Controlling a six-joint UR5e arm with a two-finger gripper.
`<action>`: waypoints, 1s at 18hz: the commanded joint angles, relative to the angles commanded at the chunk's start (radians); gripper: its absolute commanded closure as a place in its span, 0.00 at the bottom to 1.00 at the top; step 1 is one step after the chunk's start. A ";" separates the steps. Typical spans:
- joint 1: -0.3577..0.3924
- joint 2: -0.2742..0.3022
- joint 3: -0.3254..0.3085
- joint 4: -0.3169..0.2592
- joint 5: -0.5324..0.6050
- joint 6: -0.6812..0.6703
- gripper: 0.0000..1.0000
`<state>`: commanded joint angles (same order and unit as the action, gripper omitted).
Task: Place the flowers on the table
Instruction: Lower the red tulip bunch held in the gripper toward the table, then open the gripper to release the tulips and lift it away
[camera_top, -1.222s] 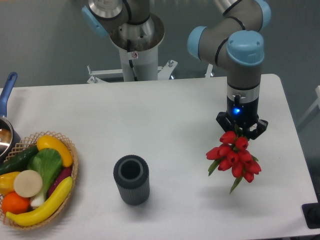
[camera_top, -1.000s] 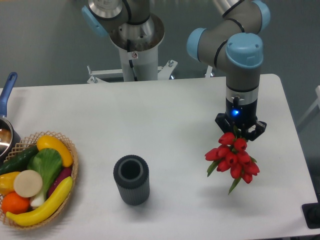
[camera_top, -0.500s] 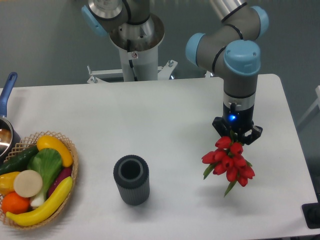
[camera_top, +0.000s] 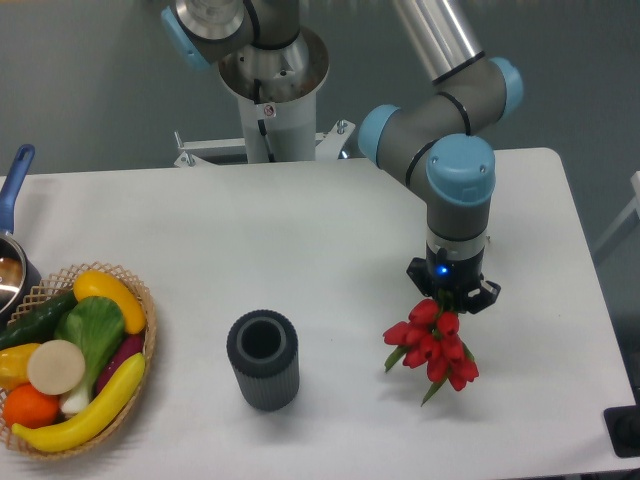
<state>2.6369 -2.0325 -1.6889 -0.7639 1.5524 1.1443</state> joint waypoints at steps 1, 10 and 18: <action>0.000 -0.002 0.000 0.002 -0.002 0.000 0.40; 0.006 0.044 -0.011 0.003 -0.005 -0.002 0.00; 0.052 0.104 -0.009 -0.006 -0.006 0.008 0.00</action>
<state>2.6890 -1.9283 -1.6981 -0.7701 1.5463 1.1520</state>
